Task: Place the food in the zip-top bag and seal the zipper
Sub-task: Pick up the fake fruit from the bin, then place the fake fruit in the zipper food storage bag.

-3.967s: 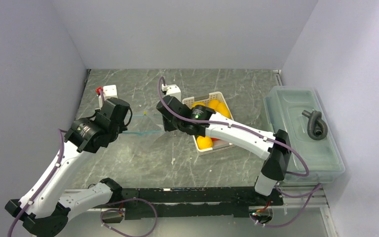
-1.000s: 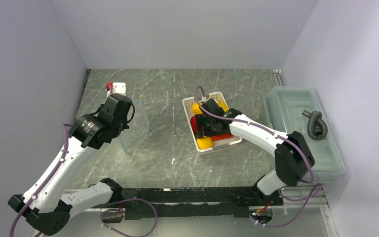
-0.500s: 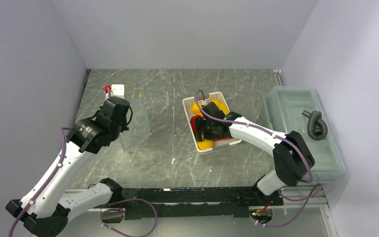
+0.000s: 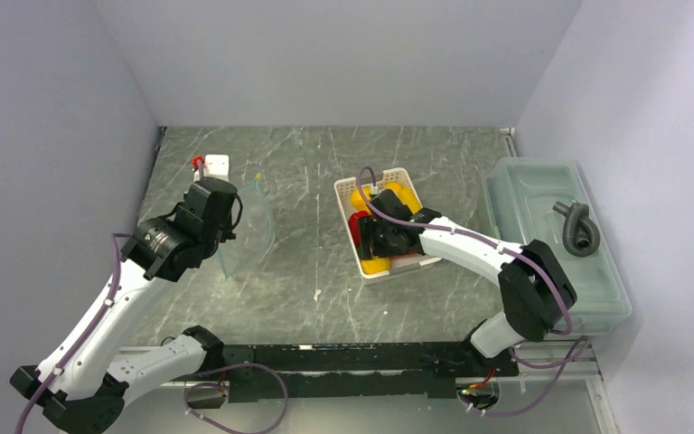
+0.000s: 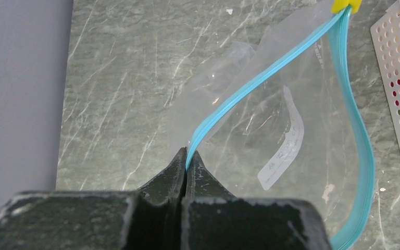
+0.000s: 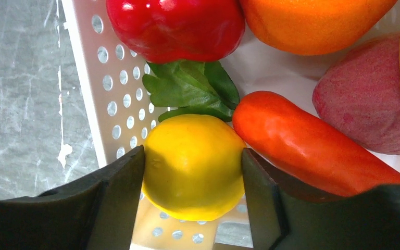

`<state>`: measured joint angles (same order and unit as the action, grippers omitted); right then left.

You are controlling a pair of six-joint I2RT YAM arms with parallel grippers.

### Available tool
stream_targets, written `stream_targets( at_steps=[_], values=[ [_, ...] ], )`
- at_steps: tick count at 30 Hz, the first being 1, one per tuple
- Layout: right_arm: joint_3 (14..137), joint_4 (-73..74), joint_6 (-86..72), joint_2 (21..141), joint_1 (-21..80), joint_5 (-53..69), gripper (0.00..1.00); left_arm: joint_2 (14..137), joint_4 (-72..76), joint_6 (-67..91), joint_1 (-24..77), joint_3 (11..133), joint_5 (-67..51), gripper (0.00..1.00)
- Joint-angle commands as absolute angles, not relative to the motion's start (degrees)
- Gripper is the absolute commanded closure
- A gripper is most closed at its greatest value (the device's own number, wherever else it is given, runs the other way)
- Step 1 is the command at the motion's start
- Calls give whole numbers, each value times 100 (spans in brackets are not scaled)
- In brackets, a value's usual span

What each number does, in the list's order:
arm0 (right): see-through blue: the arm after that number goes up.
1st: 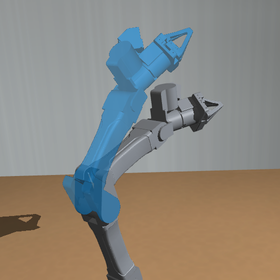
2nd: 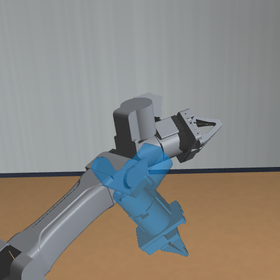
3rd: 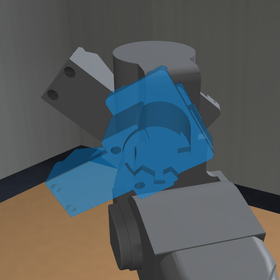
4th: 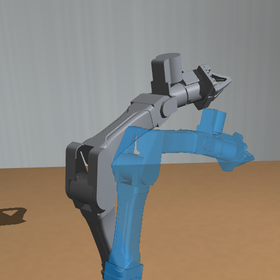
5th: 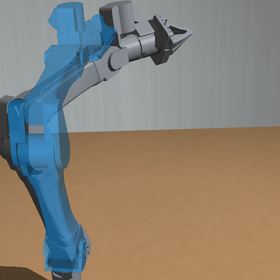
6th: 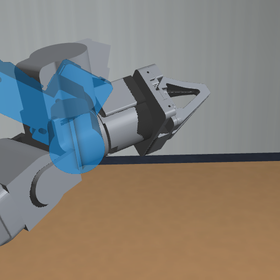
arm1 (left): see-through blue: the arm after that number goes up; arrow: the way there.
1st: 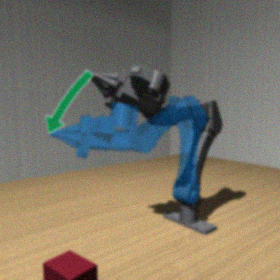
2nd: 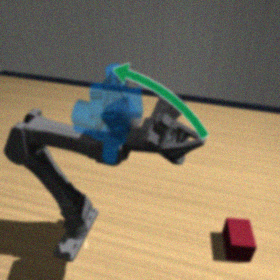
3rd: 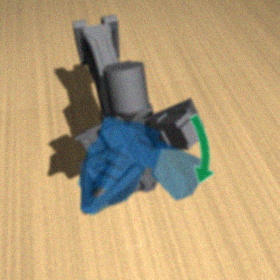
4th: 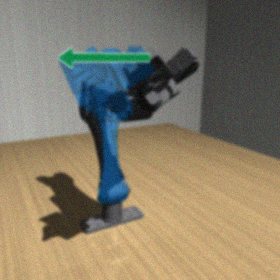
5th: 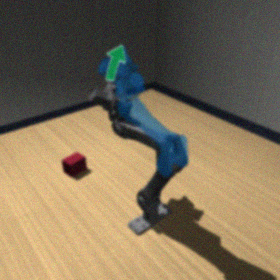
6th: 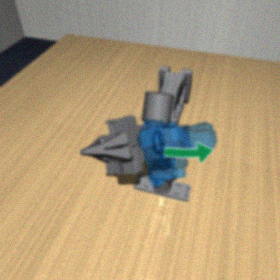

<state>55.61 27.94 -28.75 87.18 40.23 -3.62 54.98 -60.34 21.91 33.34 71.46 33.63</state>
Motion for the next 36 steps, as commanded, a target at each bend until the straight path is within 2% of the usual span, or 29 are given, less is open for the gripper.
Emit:
stream_targets(
  at_steps=[1,5,11,16,24,36],
  values=[
    [5388,3184,-2853,8696,4052,-548,43,5496,-5924,2180,3319,7276,3288,100],
    [5433,3296,-2878,8494,4052,-660,67,5528,-5906,2180,3318,7261,3265,100],
    [5587,3510,-2926,8137,4052,-865,84,5476,-5918,2187,3313,7213,3255,100],
    [5808,3715,-2944,7808,4052,-1037,88,5407,-5947,2172,3313,7199,3254,100],
    [6180,4038,-2945,7343,4052,-1265,89,5438,-5925,2137,3312,7164,3173,100],
    [6985,3945,-3072,6891,4479,-817,89,5535,-5936,2048,3313,7204,2946,100]
  ],
)
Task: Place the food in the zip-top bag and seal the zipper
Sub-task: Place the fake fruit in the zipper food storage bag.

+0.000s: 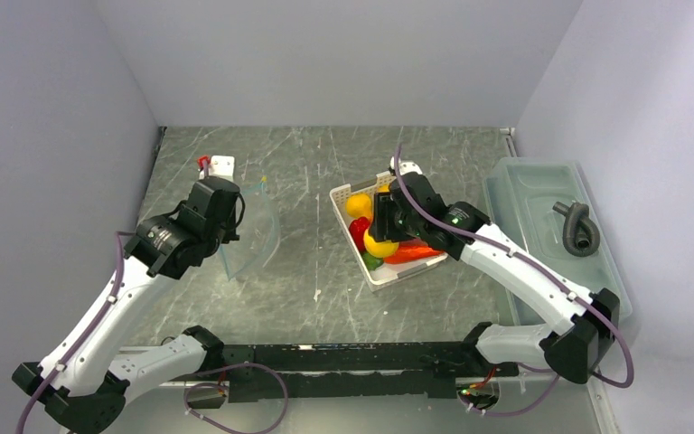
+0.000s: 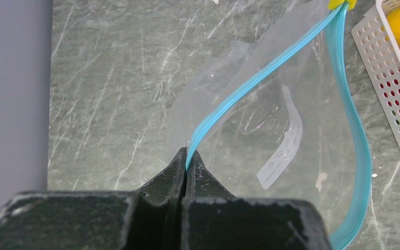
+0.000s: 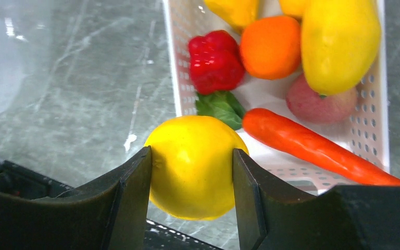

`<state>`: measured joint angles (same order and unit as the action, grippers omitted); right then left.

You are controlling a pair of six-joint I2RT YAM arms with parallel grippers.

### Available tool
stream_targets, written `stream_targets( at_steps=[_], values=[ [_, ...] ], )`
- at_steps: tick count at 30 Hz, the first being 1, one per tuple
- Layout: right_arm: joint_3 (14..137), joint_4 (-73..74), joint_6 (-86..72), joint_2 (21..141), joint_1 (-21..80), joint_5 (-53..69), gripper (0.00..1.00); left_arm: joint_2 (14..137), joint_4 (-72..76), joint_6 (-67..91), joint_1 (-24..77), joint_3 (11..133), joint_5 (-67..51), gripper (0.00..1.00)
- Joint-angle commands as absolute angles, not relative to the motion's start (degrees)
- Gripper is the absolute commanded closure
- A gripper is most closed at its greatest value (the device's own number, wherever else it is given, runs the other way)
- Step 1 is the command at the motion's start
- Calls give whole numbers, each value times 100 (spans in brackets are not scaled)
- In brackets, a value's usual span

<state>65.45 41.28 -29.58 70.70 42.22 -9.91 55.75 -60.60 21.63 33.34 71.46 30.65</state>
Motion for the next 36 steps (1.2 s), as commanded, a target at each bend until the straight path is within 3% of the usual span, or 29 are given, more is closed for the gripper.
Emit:
stream_targets(
  at_steps=[1,14,36],
  values=[
    [7071,3914,-3088,6904,4561,-788,89,5537,-5934,2048,3309,7197,2937,100],
    [8040,2764,-3442,7206,5531,-382,90,5696,-6078,2091,3315,7335,2727,100],
    [9576,1956,-3574,8819,6018,239,91,5922,-6126,2236,3315,7429,2239,100]
  ],
)
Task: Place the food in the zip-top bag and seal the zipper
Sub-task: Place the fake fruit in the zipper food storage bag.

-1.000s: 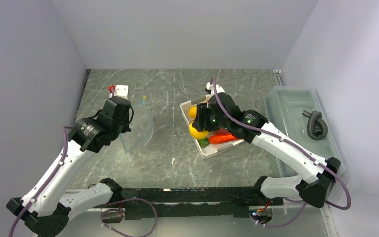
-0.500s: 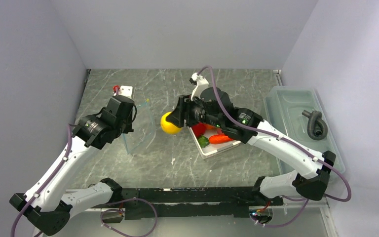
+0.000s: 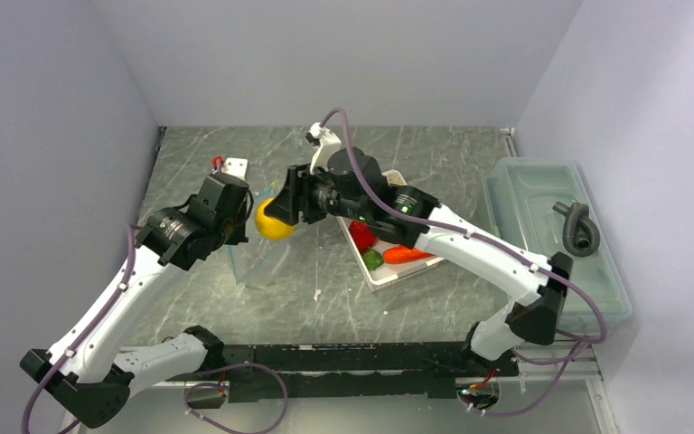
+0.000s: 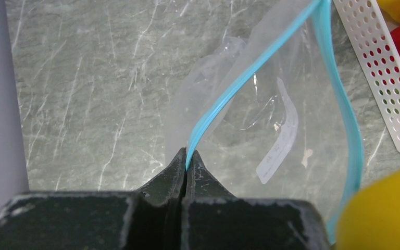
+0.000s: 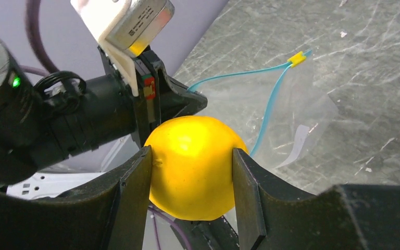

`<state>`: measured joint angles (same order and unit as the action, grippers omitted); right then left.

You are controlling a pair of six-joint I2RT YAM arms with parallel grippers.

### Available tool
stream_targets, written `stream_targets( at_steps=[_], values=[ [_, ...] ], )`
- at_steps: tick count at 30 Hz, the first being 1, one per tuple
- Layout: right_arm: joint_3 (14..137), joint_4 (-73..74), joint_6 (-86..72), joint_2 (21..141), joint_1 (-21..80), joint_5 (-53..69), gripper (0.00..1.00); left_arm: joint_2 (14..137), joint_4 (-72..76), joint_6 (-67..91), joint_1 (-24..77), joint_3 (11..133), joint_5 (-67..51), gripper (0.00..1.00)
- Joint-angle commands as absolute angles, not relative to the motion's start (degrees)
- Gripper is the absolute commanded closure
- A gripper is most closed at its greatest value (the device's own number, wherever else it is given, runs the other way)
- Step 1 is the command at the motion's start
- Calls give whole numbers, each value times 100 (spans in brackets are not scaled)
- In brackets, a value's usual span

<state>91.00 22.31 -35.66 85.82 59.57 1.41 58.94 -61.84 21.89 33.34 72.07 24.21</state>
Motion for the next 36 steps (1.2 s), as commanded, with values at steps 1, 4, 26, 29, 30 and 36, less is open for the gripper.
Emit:
stream_targets(
  at_steps=[1,4,26,29,30,36],
  values=[
    [9647,1978,-3558,8922,6018,230,91,5931,-6118,2245,3318,7427,2222,100],
    [9879,2139,-3526,9230,6028,182,91,5948,-6116,2267,3321,7424,2181,100],
    [9684,2589,-3457,9865,6104,-340,91,5859,-6291,2302,3321,7773,2097,100],
    [9565,2669,-3411,9874,6146,-492,89,5816,-6280,2326,3316,7806,2151,100],
    [9530,2678,-3410,9876,6161,-496,89,5787,-6272,2347,3314,7813,2151,100],
    [9435,2566,-3419,9978,6328,-378,81,5736,-6109,2415,3312,7779,1983,100]
  ],
)
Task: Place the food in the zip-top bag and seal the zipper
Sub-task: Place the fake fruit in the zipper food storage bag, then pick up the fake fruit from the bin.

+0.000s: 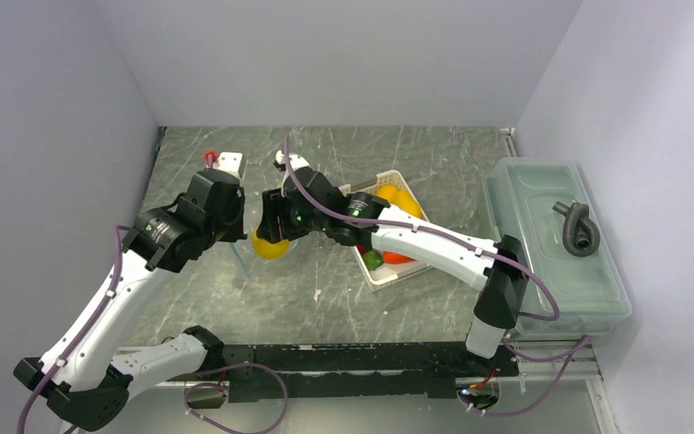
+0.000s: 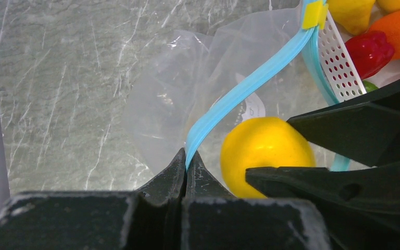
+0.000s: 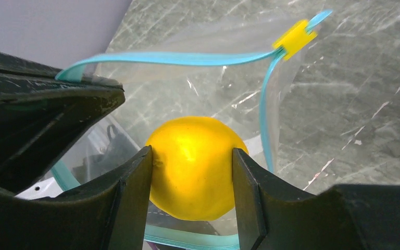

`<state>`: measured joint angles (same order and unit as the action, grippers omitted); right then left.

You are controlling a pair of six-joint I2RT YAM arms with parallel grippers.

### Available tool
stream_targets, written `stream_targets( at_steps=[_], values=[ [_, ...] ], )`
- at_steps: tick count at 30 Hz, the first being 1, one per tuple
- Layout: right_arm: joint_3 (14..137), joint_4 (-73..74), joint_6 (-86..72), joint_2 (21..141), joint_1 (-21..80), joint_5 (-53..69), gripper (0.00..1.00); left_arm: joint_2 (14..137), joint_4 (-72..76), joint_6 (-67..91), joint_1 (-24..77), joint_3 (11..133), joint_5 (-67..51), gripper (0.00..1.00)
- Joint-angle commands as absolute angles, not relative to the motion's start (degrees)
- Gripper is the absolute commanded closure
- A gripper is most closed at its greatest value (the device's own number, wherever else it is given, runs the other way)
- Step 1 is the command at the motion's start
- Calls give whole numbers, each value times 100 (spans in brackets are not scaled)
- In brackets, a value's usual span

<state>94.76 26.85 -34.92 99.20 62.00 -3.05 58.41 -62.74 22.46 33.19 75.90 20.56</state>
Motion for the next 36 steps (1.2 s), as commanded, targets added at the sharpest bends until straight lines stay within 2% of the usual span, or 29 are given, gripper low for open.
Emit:
stream_targets(
  at_steps=[1,8,12,18,36],
  values=[
    [9443,2532,-3426,9988,6354,-347,76,5758,-6103,2424,3309,7780,1978,100],
    [9306,2250,-3469,9875,6416,-81,39,5777,-6058,2460,3320,7717,1939,100],
    [9188,2134,-3489,9717,6416,-34,30,5774,-6059,2476,3316,7677,1952,100],
    [9061,2082,-3498,9455,6415,-28,25,5757,-6054,2479,3314,7666,1959,100],
    [8143,2263,-3365,7730,6416,-1024,23,5765,-6022,2456,3317,7510,2022,100]
  ],
)
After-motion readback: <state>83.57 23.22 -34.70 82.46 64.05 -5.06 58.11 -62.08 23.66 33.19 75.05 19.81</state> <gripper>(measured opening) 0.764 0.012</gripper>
